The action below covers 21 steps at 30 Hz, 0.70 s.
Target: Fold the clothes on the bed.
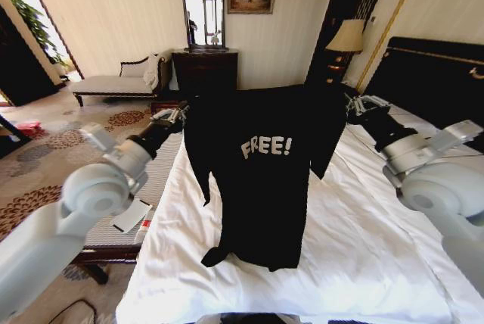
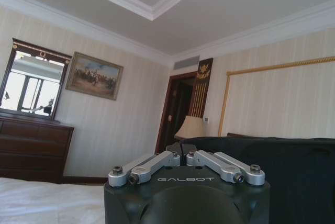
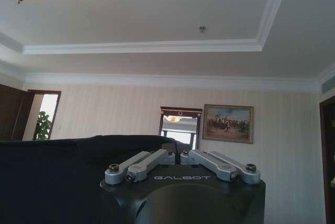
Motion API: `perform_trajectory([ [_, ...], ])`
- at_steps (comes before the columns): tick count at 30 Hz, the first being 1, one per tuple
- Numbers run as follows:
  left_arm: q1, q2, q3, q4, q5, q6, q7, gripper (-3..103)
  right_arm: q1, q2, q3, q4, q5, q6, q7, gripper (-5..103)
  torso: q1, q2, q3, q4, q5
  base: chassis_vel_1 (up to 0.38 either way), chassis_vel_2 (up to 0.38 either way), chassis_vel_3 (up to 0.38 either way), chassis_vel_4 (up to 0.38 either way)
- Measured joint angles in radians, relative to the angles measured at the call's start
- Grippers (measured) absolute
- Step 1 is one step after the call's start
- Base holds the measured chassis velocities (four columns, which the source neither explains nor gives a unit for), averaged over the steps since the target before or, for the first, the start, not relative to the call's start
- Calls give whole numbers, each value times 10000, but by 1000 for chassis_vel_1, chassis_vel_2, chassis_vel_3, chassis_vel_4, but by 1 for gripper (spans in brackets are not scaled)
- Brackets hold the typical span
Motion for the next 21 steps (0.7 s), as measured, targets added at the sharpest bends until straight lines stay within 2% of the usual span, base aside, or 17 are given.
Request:
perform_trajectory([
  [3, -534, -349, 657, 666, 340, -62, 119, 0, 447, 135, -677, -490, -72, 127, -65, 0, 0, 0, 0, 1, 6, 0, 0, 0, 0],
  [5, -1051, -814, 1259, 1522, 770, -146, 360, 0, 1143, 411, -1714, -1292, -167, 355, -171, 0, 1, -1, 1, 6, 5, 0, 0, 0, 0],
  [7, -1145, -926, 1357, 1732, 865, -161, 412, 0, 1305, 499, -1966, -1508, -185, 417, -192, 0, 1, -1, 1, 7, 5, 0, 0, 0, 0],
  [11, -1513, -1551, 1787, 3002, 1393, -234, 641, 0, 2449, 1211, -3481, -2903, -360, 833, -343, 0, 1, 0, 0, 5, 2, 0, 0, 0, 0],
  [12, -1513, -1551, 1787, 3002, 1393, -234, 641, 0, 2449, 1211, -3481, -2903, -360, 833, -343, 0, 1, 0, 0, 5, 2, 0, 0, 0, 0],
  [15, -1510, -1980, 1946, 3897, 1780, -314, 726, 0, 3420, 1866, -4580, -4022, -624, 1078, -452, 0, 0, 0, 0, 10, 2, 0, 0, 0, 0],
  [18, -1477, -2217, 2022, 4257, 1909, -331, 735, 0, 3787, 2172, -5064, -4600, -727, 1165, -480, 0, 1, 0, -1, 9, 2, 0, 0, 0, 0],
  [21, -1449, -2874, 2168, 5220, 2343, -422, 824, 0, 4494, 2800, -6007, -5925, -987, 1348, -537, 0, 1, -1, 0, 10, 2, 0, 0, 0, 0],
])
